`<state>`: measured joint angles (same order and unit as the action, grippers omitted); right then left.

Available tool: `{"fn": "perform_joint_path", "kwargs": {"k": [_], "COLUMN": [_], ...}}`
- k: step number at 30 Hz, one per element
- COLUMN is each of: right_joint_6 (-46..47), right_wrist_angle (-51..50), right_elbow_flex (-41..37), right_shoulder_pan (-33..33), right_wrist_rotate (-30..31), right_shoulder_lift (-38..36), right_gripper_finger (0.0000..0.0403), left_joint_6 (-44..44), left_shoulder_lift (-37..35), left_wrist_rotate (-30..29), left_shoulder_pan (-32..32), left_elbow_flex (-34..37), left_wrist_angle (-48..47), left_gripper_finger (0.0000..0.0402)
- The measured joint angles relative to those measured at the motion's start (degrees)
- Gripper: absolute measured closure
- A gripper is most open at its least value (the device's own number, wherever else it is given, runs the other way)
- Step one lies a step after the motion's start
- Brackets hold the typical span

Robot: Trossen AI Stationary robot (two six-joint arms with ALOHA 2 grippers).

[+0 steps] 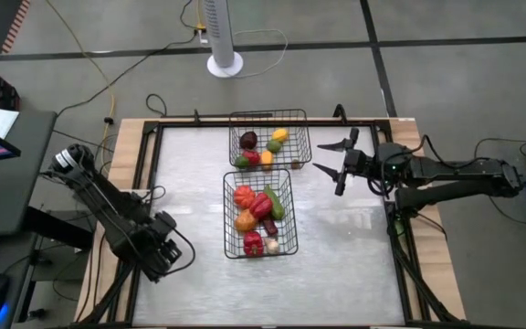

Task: Sort produce into baskets
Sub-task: Put the yellow lemon into the top wire basket

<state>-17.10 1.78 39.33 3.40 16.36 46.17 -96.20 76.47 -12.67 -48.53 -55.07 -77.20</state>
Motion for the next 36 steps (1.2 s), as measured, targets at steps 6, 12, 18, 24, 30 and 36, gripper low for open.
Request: {"fn": "perform_joint_path", "kwargs": {"k": [6,12,18,24,30,36], "right_joint_6": [-0.1,-0.1,-0.3,-0.8,-1.5,-2.3], "right_wrist_angle": [0.0,0.0,0.4,0.5,1.4,3.6], "right_elbow_flex": [0.0,0.0,0.0,0.0,0.0,0.0], "right_shoulder_pan": [0.0,0.0,0.0,0.0,0.1,0.1], "right_wrist_rotate": [0.0,0.0,0.0,0.0,0.0,0.0], "right_shoulder_lift": [0.0,0.0,0.0,0.9,2.7,3.4], "right_gripper_finger": [0.0138,0.0138,0.0138,0.0138,0.0138,0.0138], "left_joint_6": [-1.3,-2.1,-3.3,-3.3,-4.5,-1.6], "left_shoulder_lift": [-0.7,-2.7,-4.8,-4.7,-4.6,-4.6], "left_wrist_rotate": [0.8,4.8,6.9,6.8,5.4,4.6], "left_shoulder_pan": [0.0,0.0,0.0,0.0,0.0,1.8], "left_elbow_flex": [2.7,12.0,16.5,15.8,15.1,11.4], "left_wrist_angle": [-1.4,6.1,11.1,10.4,10.1,10.3], "left_gripper_finger": [0.0167,0.0167,0.0167,0.0174,0.0177,0.0168]}}
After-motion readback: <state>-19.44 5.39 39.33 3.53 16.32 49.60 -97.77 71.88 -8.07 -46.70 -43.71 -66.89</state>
